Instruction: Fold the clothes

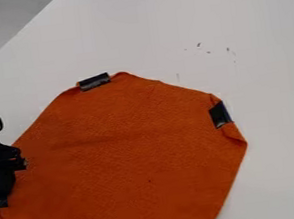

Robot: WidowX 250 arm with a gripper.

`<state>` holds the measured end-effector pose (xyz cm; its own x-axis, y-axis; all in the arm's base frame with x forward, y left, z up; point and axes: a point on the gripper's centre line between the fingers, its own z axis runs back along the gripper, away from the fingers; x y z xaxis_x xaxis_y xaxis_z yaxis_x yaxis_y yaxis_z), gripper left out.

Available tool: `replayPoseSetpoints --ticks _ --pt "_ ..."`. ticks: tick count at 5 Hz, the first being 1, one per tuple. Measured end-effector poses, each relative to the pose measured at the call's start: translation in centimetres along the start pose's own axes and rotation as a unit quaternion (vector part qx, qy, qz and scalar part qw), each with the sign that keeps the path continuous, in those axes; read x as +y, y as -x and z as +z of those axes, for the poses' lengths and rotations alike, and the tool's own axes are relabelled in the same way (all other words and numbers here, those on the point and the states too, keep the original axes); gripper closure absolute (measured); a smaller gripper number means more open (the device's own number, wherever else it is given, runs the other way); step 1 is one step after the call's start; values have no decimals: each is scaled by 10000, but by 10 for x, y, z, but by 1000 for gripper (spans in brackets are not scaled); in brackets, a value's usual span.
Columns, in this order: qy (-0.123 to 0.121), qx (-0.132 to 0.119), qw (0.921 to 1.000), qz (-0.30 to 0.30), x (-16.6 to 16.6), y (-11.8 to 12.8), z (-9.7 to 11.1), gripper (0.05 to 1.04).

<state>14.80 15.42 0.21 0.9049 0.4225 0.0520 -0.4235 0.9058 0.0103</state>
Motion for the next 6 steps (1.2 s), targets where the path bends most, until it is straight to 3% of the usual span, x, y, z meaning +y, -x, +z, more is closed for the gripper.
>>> replayPoseSetpoints --ticks 1,2,4,6 --pt "-14 80 10000 -23 -4 1 1 894" --pt "-162 177 9996 -136 -13 1 12 989" --pt "-562 6 9963 -657 -50 -16 40 1003" --pt "-67 -205 9900 -1398 -95 -45 22 1003"
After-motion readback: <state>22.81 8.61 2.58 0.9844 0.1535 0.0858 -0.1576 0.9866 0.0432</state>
